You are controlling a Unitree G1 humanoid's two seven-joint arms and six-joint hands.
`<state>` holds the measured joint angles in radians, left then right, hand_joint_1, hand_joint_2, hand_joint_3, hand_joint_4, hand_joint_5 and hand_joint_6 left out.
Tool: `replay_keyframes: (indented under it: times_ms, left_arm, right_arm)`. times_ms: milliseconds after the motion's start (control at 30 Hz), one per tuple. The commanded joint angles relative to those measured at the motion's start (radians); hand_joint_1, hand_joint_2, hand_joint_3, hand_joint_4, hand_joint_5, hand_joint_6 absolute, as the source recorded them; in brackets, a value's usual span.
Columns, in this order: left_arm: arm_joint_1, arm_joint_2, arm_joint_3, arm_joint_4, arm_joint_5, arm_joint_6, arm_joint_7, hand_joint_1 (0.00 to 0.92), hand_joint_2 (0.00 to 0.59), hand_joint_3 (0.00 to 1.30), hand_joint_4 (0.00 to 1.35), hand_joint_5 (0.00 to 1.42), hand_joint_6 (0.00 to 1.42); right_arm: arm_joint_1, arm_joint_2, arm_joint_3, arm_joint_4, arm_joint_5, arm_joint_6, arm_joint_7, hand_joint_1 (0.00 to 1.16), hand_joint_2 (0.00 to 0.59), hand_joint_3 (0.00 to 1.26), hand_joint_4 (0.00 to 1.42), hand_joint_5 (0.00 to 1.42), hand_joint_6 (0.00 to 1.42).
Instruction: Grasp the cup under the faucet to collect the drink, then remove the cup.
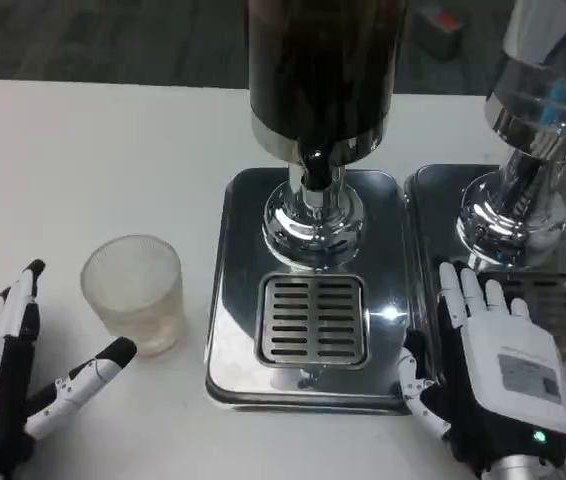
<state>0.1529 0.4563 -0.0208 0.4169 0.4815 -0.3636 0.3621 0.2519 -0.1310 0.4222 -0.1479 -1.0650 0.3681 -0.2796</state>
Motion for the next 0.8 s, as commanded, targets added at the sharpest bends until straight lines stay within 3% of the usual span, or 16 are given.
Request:
replay_keyframes:
  times_ms: [33, 200, 300, 533, 800]
  left_arm:
    - [-0.066, -0.003, -0.021, 0.089, 0.011, -0.065, 0.031, 0.000, 0.000, 0.00, 0.00, 0.00, 0.00]
    - [-0.136, -0.013, -0.043, 0.209, 0.014, -0.140, 0.077, 0.000, 0.000, 0.00, 0.00, 0.00, 0.00]
    - [-0.170, -0.014, -0.070, 0.244, 0.033, -0.146, 0.089, 0.000, 0.000, 0.00, 0.00, 0.00, 0.00]
    - [-0.225, -0.019, -0.105, 0.307, 0.049, -0.140, 0.091, 0.105, 0.004, 0.00, 0.00, 0.00, 0.00]
    - [-0.296, -0.022, -0.129, 0.394, 0.045, -0.186, 0.105, 0.122, 0.003, 0.00, 0.00, 0.04, 0.00]
  right_arm:
    - [0.004, 0.005, 0.004, -0.007, -0.005, 0.011, -0.009, 0.34, 0.564, 0.01, 0.00, 0.00, 0.00]
    - [0.005, 0.012, 0.005, -0.006, -0.002, 0.017, -0.012, 0.34, 0.563, 0.02, 0.00, 0.00, 0.00]
    - [0.008, 0.017, 0.008, -0.007, -0.003, 0.023, -0.014, 0.35, 0.563, 0.02, 0.00, 0.00, 0.00]
    - [0.015, 0.026, 0.012, -0.008, -0.001, 0.032, -0.021, 0.35, 0.563, 0.03, 0.00, 0.00, 0.00]
    - [0.019, 0.038, 0.015, -0.013, -0.009, 0.047, -0.033, 0.35, 0.565, 0.03, 0.00, 0.00, 0.00]
